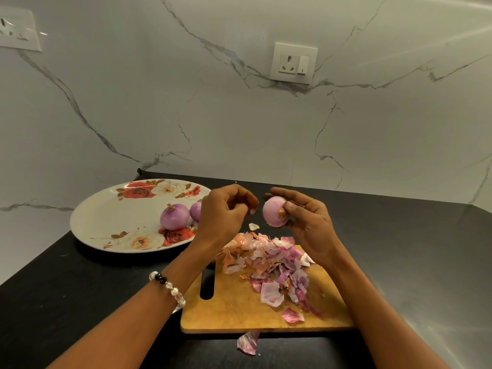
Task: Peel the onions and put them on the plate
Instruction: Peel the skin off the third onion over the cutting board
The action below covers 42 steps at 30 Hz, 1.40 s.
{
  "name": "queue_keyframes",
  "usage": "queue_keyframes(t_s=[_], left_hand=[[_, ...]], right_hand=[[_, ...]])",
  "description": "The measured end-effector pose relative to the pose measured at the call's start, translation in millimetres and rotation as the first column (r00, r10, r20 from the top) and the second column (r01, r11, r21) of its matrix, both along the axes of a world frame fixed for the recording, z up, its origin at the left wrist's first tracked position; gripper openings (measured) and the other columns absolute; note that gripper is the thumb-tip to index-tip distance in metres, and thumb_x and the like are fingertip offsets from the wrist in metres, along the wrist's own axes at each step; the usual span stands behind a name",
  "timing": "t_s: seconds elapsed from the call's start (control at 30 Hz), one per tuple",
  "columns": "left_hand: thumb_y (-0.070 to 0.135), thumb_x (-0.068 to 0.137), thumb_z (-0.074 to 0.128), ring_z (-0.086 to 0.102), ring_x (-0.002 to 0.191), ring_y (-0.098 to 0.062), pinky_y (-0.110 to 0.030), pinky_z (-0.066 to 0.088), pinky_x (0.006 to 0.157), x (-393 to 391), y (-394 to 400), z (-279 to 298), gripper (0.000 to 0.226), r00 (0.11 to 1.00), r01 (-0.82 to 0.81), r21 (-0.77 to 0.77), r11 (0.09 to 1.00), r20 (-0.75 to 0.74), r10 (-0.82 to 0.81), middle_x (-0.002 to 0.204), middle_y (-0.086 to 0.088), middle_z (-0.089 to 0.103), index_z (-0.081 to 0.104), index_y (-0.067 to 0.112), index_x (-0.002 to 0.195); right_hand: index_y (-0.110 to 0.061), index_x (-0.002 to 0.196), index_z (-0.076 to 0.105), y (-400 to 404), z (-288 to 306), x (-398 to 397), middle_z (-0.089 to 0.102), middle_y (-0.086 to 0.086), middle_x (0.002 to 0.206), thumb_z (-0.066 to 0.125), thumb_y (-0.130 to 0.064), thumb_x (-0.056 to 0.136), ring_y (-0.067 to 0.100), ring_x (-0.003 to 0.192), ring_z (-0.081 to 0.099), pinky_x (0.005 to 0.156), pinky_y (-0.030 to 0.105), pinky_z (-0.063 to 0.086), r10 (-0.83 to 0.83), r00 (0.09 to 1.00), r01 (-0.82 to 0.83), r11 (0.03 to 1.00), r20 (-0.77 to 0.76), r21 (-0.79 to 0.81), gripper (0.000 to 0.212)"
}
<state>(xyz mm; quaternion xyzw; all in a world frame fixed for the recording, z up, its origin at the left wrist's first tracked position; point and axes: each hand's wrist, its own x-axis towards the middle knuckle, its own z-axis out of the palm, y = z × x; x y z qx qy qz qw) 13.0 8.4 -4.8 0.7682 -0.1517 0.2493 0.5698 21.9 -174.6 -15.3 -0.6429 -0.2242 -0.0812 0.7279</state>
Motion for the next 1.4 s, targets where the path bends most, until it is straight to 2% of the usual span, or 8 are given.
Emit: queue_keyframes(t_s=[0.1, 0.27, 0.5, 0.6, 0.77, 0.93, 1.23, 1.4], left_hand=[[0.007, 0.089, 0.061, 0.069, 0.080, -0.009, -0.026, 0.059, 0.069, 2, -1, -2, 0.013, 0.996, -0.028, 0.011, 1.000, 0.088, 0.027, 0.090, 0.002, 0.072, 0.067, 0.018, 0.095], [0.017, 0.082, 0.071, 0.064, 0.080, -0.008, -0.002, 0.046, 0.073, 3, -2, -7, 0.024, 0.953, -0.057, 0.277, 0.959, 0.302, -0.031, 0.094, -0.005, 0.073, 0.072, 0.008, 0.105], [0.012, 0.085, 0.068, 0.063, 0.077, -0.008, -0.002, 0.045, 0.067, 7, 5, -8, 0.023, 0.944, -0.001, 0.390, 0.921, 0.305, -0.128, 0.092, -0.008, 0.073, 0.070, 0.006, 0.107], [0.009, 0.086, 0.066, 0.063, 0.075, -0.010, -0.001, 0.045, 0.070, 8, 6, -9, 0.022, 0.940, 0.023, 0.420, 0.907, 0.300, -0.163, 0.090, -0.010, 0.073, 0.070, 0.005, 0.107], [0.018, 0.086, 0.060, 0.064, 0.079, -0.011, 0.000, 0.044, 0.069, 5, 3, -10, 0.029, 0.931, 0.022, 0.449, 0.893, 0.317, -0.182, 0.092, -0.009, 0.073, 0.069, 0.004, 0.110], [0.016, 0.084, 0.064, 0.060, 0.078, -0.006, 0.002, 0.043, 0.068, 6, 3, -11, 0.026, 0.925, 0.010, 0.442, 0.897, 0.338, -0.177, 0.090, -0.009, 0.073, 0.071, 0.005, 0.106], [0.009, 0.082, 0.070, 0.060, 0.078, -0.006, 0.001, 0.043, 0.071, 8, 0, -15, 0.019, 0.929, -0.086, 0.349, 0.933, 0.367, -0.052, 0.090, -0.008, 0.073, 0.072, 0.005, 0.100], [0.007, 0.086, 0.065, 0.066, 0.079, -0.010, -0.017, 0.056, 0.069, 4, -1, -10, 0.018, 0.983, -0.020, 0.144, 0.989, 0.182, -0.006, 0.092, 0.002, 0.071, 0.072, 0.013, 0.101]], right_hand=[[-0.016, 0.115, 0.067, 1, -2, 0, 0.072, 0.003, 0.113, 0.045, 0.001, 0.100, 0.028, 0.112, 0.064, 0.084, 0.033, 0.057, -0.008, 1.000, 0.009, 0.998, 0.009, -0.063, 0.032], [-0.022, 0.117, 0.067, 1, -4, 0, 0.070, 0.001, 0.117, 0.049, -0.004, 0.099, 0.025, 0.114, 0.063, 0.095, 0.040, 0.055, -0.030, 0.999, 0.037, 0.980, 0.039, -0.195, 0.032], [-0.025, 0.115, 0.067, 0, -4, -2, 0.072, -0.004, 0.113, 0.049, -0.003, 0.099, 0.021, 0.113, 0.064, 0.092, 0.034, 0.056, -0.016, 1.000, 0.017, 0.971, 0.006, -0.240, 0.032], [-0.025, 0.114, 0.067, -2, -3, -2, 0.070, 0.000, 0.117, 0.048, -0.004, 0.099, 0.024, 0.114, 0.064, 0.094, 0.036, 0.056, -0.002, 1.000, -0.004, 0.970, -0.024, -0.244, 0.031], [-0.024, 0.114, 0.067, -3, -3, -3, 0.069, 0.001, 0.118, 0.047, -0.006, 0.100, 0.024, 0.115, 0.063, 0.094, 0.035, 0.055, 0.003, 0.999, -0.013, 0.974, -0.041, -0.226, 0.030], [-0.023, 0.114, 0.067, -3, -3, -4, 0.071, -0.002, 0.114, 0.046, -0.005, 0.100, 0.023, 0.113, 0.064, 0.090, 0.031, 0.056, 0.022, 0.998, -0.033, 0.975, -0.050, -0.219, 0.031], [-0.021, 0.115, 0.066, 2, -5, -4, 0.068, 0.005, 0.120, 0.042, -0.003, 0.101, 0.027, 0.116, 0.062, 0.092, 0.032, 0.055, 0.046, 0.997, -0.055, 0.986, -0.063, -0.154, 0.033], [-0.013, 0.116, 0.068, 3, -1, -5, 0.070, 0.008, 0.118, 0.041, -0.001, 0.099, 0.029, 0.115, 0.063, 0.091, 0.034, 0.056, 0.141, 0.985, -0.139, 0.990, -0.096, 0.026, 0.034]])
